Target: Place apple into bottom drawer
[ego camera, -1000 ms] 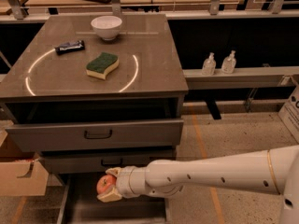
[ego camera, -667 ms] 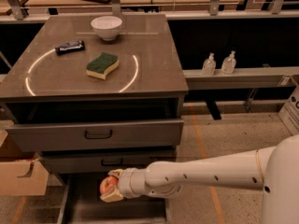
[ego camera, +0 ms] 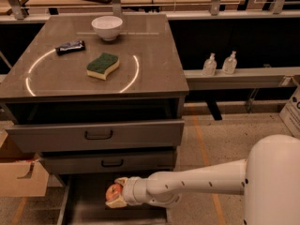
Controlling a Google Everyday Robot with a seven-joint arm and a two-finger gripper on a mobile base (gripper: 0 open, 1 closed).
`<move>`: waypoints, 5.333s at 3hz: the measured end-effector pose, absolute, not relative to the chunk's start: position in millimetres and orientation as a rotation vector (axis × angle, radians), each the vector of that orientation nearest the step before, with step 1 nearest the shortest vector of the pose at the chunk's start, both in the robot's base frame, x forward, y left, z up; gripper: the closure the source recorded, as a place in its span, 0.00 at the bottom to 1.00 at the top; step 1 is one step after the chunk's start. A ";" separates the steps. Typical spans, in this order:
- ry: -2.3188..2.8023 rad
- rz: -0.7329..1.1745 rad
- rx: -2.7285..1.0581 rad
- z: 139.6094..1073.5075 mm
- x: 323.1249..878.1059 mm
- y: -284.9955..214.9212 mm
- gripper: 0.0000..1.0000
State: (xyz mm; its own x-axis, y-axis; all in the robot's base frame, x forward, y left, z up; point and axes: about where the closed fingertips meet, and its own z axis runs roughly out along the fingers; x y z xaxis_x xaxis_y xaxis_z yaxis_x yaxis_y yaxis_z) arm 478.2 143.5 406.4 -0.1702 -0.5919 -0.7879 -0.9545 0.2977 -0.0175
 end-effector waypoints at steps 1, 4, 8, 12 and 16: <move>1.868 0.646 -1.319 374.8 488.1 138.8 1.00; 1.845 0.719 -1.136 271.7 509.7 123.7 1.00; 1.891 0.735 -1.103 176.6 564.9 140.7 0.63; 1.931 0.648 -1.139 176.5 569.8 151.6 0.00; 2.014 0.497 -1.075 265.5 531.3 49.2 0.85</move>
Offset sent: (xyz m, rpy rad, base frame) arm 0.0347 -0.0271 -0.1161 0.1671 -0.0226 -0.1555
